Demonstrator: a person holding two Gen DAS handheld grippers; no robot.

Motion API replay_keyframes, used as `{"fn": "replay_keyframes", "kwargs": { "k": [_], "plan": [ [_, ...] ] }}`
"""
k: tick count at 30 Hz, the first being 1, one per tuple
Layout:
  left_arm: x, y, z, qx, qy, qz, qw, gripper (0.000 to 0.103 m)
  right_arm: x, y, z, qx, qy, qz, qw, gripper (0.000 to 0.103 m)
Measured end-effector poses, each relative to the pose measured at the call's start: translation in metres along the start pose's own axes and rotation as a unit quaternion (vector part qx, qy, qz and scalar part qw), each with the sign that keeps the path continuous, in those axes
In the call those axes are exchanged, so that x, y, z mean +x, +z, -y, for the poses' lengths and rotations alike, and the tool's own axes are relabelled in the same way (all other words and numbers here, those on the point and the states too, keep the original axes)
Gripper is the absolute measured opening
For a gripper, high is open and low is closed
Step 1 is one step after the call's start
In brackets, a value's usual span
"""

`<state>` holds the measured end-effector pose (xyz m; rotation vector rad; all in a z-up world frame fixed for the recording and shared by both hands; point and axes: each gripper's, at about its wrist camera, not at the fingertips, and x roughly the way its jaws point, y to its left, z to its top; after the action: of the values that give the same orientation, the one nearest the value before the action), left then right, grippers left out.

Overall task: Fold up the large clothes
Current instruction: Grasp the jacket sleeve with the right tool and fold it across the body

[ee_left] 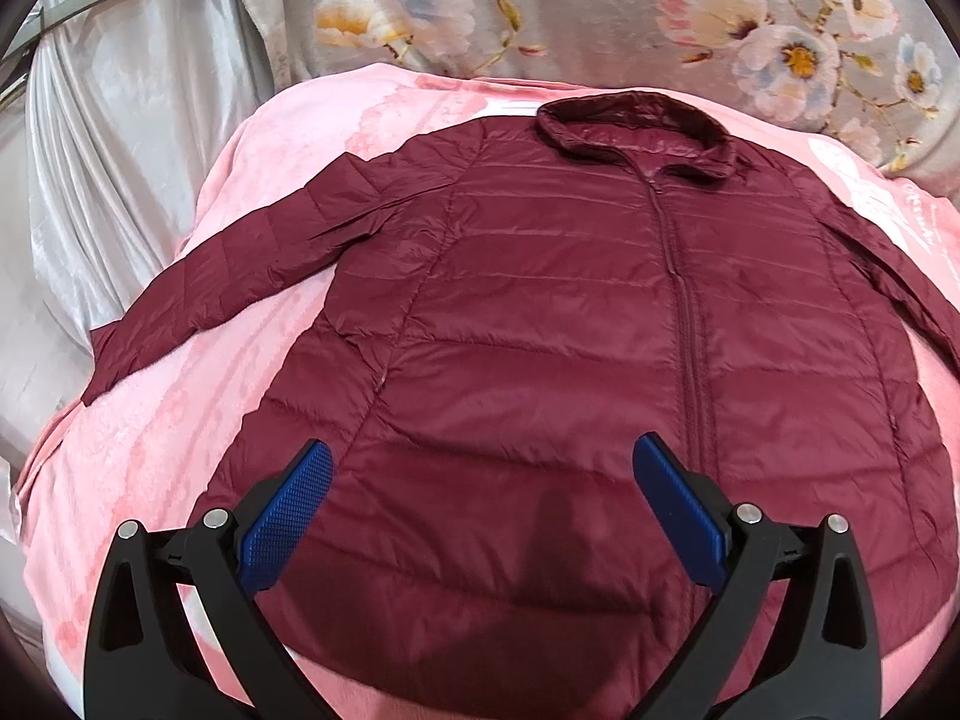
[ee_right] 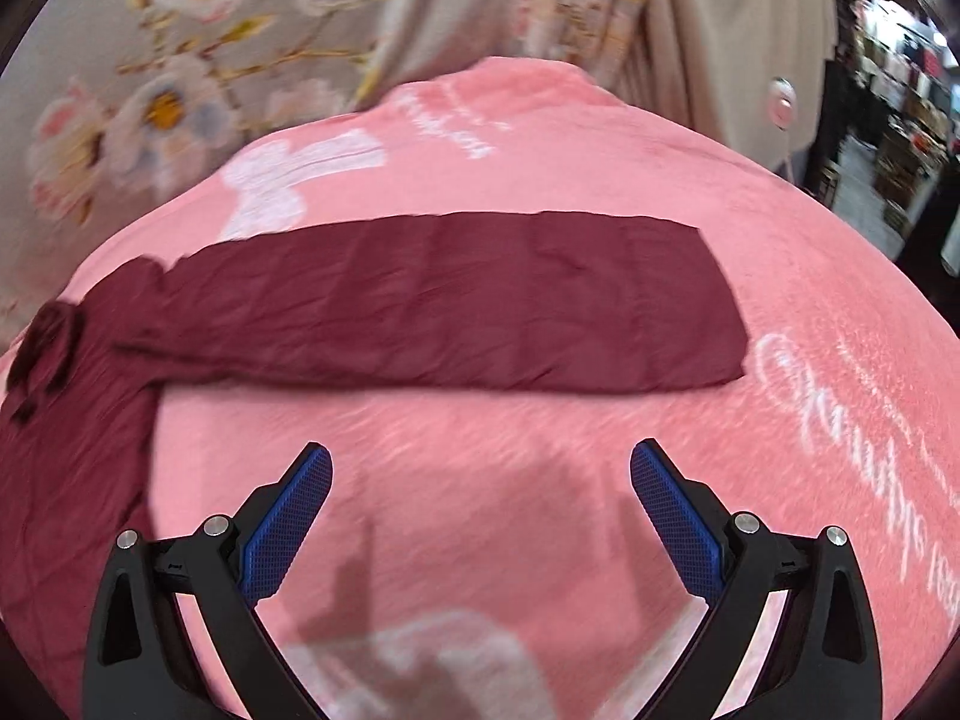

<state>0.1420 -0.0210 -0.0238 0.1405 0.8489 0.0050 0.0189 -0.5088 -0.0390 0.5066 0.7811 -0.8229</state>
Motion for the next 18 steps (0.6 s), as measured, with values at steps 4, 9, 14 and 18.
{"fn": "replay_keyframes", "kwargs": {
  "k": [4,9,14,18],
  "plan": [
    [0.011,0.004,-0.003,-0.001,0.013,-0.007,0.9999,0.098,0.011,0.014,0.028,0.029,-0.027,0.005,0.999,0.098],
    [0.023,0.008,-0.008,-0.005,0.026,-0.014,0.9996,0.098,0.035,0.026,0.075,0.11,-0.018,-0.02,0.994,0.096],
    [0.034,0.013,-0.014,-0.019,0.025,-0.027,0.9992,0.098,0.048,0.032,0.089,0.15,-0.007,-0.009,0.989,0.051],
    [0.041,0.017,-0.019,-0.025,0.031,-0.029,0.9988,0.098,0.062,0.05,0.078,0.154,0.022,-0.008,0.988,0.01]
  ]
}}
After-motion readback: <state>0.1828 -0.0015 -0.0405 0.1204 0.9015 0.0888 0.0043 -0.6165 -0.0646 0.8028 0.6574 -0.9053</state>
